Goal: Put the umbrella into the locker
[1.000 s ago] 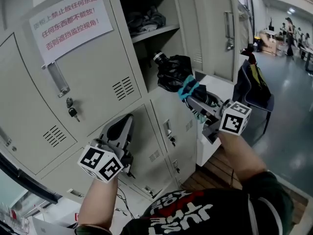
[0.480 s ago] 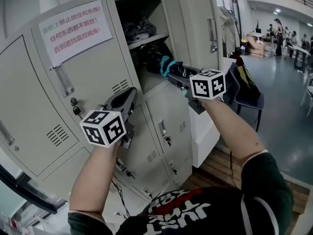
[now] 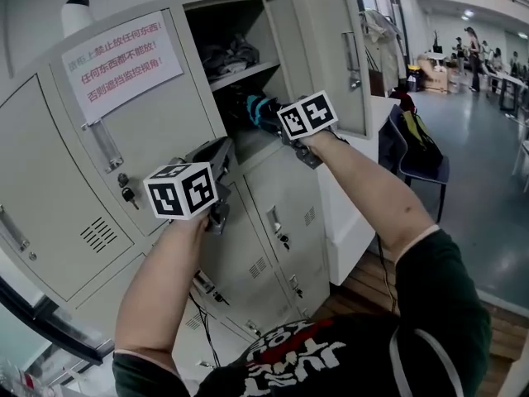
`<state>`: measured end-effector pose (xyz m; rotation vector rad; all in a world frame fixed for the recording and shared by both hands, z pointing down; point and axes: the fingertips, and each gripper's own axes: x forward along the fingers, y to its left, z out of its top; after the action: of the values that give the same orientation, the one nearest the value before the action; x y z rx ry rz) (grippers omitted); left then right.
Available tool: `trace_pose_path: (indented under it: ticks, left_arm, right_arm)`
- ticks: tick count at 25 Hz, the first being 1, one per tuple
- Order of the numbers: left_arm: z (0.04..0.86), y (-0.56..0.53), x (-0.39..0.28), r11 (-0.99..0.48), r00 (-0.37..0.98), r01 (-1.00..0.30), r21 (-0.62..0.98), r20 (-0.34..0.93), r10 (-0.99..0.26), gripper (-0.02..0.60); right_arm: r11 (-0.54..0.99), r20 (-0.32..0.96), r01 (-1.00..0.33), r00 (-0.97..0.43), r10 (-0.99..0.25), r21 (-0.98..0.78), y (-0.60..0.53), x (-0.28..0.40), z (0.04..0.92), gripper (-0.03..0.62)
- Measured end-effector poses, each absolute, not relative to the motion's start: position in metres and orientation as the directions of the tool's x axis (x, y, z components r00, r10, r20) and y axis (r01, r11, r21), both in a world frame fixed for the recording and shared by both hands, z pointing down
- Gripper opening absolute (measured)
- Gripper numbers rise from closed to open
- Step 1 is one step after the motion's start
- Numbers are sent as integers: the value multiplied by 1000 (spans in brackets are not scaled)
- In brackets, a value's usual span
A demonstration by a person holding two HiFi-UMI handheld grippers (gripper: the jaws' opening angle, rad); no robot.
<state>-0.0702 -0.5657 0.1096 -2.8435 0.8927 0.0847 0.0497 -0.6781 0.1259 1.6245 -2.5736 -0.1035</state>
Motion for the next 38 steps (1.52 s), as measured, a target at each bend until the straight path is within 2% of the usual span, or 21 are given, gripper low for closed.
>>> trace_pose_path:
  ticks: [12, 20, 38]
  left_arm:
    - [106, -605, -53, -745, 761, -646, -168, -55, -647, 8]
    - [99, -615, -63, -706, 722, -688, -164, -68, -688, 8]
    - [92, -609, -82, -666, 684, -727, -167, -99, -722, 8]
  right_arm:
    - [463, 144, -875, -444, -884, 142, -765, 46, 129, 224]
    - [488, 225, -856, -449, -865, 169, -817, 38, 129, 224]
    - [495, 319, -847, -422, -849, 195, -893, 33, 142, 224]
